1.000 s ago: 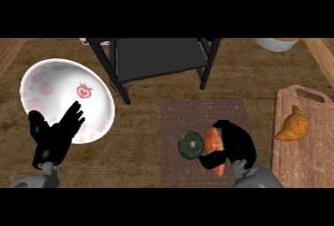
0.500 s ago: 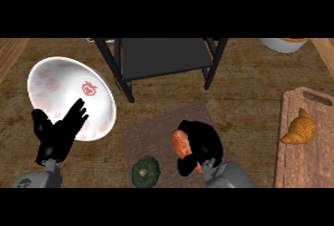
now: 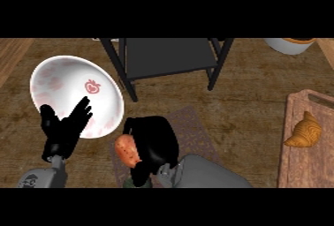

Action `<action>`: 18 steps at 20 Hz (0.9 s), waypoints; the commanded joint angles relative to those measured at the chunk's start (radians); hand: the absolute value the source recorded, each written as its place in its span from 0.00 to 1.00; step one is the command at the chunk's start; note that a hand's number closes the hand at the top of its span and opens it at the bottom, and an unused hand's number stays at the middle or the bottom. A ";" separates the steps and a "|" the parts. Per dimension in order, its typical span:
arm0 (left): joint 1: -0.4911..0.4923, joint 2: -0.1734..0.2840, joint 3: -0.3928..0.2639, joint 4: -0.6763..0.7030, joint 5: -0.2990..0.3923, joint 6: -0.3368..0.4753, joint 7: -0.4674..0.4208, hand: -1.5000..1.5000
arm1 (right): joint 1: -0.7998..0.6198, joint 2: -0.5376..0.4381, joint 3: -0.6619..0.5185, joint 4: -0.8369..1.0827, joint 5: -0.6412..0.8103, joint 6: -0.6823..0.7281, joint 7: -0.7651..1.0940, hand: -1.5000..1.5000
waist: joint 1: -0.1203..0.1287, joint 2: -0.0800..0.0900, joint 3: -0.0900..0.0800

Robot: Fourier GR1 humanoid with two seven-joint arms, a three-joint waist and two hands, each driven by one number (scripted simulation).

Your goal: Pick the sweet potato from the placemat and place it in the tiered shelf

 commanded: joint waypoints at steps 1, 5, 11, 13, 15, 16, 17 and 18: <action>0.064 0.009 0.000 0.037 0.002 -0.030 -0.020 0.50 | -0.160 0.004 0.041 -0.115 -0.005 -0.115 0.119 1.00 | -0.010 -0.003 -0.006; 0.052 0.019 0.021 0.006 0.016 -0.017 0.026 0.50 | -0.342 0.004 -0.041 -0.189 0.064 -0.093 0.291 1.00 | -0.031 -0.009 -0.006; 0.060 0.019 0.038 0.038 0.007 -0.018 -0.019 0.50 | -0.547 0.004 -0.234 -0.205 0.046 0.034 0.405 1.00 | -0.047 -0.006 -0.007; 0.034 -0.009 0.014 0.032 -0.019 0.023 0.014 0.50 | -0.602 0.004 -0.271 -0.178 0.044 0.039 0.432 1.00 | -0.051 -0.006 -0.006; 0.087 0.001 0.027 0.052 -0.008 -0.009 -0.036 0.50 | -0.647 -0.006 -0.393 -0.163 0.028 0.113 0.405 1.00 | -0.056 -0.005 -0.007; 0.054 0.025 0.053 0.033 0.029 -0.030 0.011 0.50 | -0.646 -0.011 -0.397 -0.138 0.039 0.114 0.396 1.00 | -0.055 -0.004 -0.006; 0.046 -0.027 0.012 0.059 -0.030 0.030 -0.019 0.50 | -0.651 -0.008 -0.394 -0.138 0.055 0.116 0.395 1.00 | -0.062 -0.003 -0.006; 0.040 -0.010 0.014 0.018 -0.014 0.011 0.010 0.50 | -0.729 -0.003 -0.480 -0.081 0.009 0.140 0.395 1.00 | -0.053 -0.004 -0.006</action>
